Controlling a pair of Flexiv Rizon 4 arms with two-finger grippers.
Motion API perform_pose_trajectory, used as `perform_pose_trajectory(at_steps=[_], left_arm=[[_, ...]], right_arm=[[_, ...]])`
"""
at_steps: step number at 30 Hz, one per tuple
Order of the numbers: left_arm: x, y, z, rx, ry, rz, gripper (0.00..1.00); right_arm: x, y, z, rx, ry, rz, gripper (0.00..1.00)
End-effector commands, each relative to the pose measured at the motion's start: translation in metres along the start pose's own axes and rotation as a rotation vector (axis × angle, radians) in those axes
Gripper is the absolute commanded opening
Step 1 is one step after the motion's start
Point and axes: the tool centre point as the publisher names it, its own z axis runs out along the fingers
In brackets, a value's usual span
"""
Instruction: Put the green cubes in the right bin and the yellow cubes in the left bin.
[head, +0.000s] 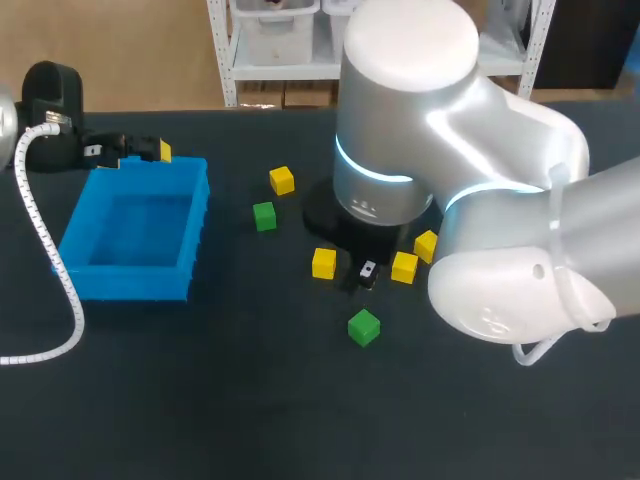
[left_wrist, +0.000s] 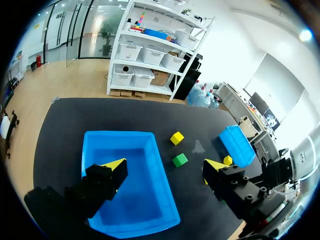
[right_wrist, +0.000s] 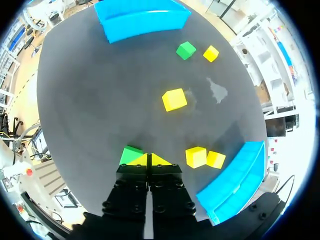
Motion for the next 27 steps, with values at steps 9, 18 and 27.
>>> perform_pose_trajectory(at_steps=[9,18,27], left_arm=[[0.001,0.0026,0.0,0.013,-0.006,0.003,1.0],[0.001,0.0026,0.0,0.013,-0.006,0.003,1.0],[0.001,0.0026,0.0,0.013,-0.006,0.003,1.0]], right_arm=[[0.0018,0.0006,-0.0003,0.004,-0.004,0.002,1.0],[0.0018,0.0006,-0.0003,0.004,-0.004,0.002,0.0],[0.0018,0.0006,-0.0003,0.004,-0.004,0.002,0.74]])
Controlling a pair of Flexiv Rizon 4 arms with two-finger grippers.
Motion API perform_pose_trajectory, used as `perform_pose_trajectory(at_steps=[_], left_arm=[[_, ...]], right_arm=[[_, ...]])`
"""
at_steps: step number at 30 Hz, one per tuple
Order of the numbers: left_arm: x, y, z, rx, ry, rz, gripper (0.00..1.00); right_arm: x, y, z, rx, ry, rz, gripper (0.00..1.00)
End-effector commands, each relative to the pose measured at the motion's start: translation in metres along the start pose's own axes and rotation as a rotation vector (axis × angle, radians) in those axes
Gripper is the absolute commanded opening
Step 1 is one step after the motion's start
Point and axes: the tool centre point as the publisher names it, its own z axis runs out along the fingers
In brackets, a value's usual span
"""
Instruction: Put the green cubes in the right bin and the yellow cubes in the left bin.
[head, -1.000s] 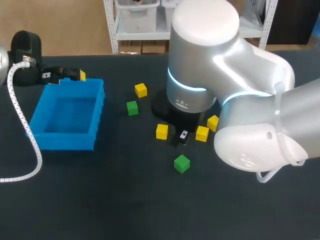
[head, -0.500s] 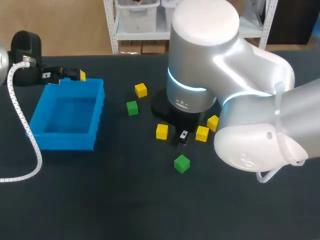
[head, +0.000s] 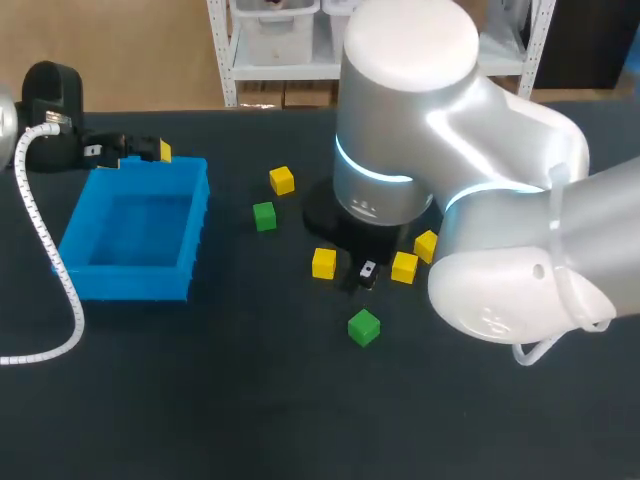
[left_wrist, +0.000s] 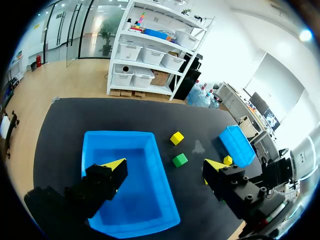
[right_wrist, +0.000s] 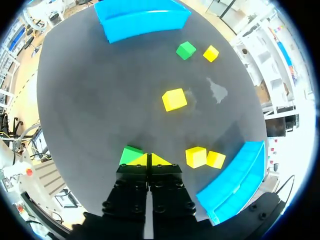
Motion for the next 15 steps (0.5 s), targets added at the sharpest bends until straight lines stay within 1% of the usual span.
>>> perform_pose_trajectory(at_steps=[1,15], left_arm=[[0.001,0.0026,0.0,0.013,-0.006,0.003,1.0],[0.001,0.0026,0.0,0.013,-0.006,0.003,1.0]], right_arm=[[0.0018,0.0006,-0.0003,0.004,-0.004,0.002,0.0],[0.0018,0.0006,-0.0003,0.004,-0.004,0.002,0.0]])
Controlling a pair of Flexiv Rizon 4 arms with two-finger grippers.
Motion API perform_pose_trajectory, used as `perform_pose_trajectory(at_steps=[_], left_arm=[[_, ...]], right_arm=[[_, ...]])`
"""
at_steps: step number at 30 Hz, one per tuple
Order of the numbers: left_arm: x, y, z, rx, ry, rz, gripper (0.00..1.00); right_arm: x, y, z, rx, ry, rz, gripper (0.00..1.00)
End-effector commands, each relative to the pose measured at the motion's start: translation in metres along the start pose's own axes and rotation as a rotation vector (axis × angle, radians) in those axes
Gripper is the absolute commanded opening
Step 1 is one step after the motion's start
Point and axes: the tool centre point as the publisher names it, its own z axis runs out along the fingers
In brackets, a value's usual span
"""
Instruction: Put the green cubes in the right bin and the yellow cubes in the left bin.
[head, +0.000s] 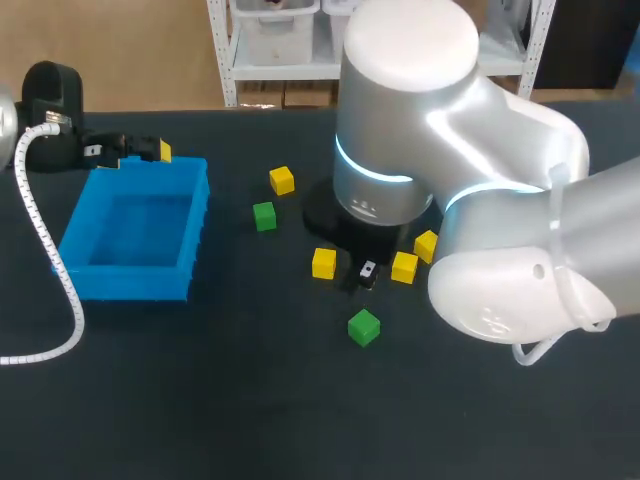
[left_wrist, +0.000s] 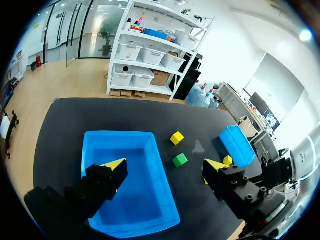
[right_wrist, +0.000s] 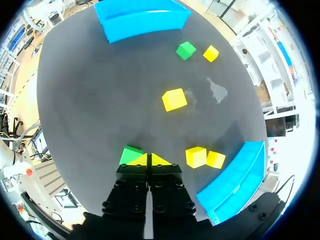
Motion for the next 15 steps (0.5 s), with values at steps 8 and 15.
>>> perform_pose_trajectory(at_steps=[8,15], left_arm=[[0.001,0.0026,0.0,0.013,-0.006,0.003,1.0],[0.001,0.0026,0.0,0.013,-0.006,0.003,1.0]], right_arm=[[0.0018,0.0006,-0.0004,0.004,-0.004,0.002,0.0],[0.0018,0.0006,-0.0004,0.004,-0.004,0.002,0.0]])
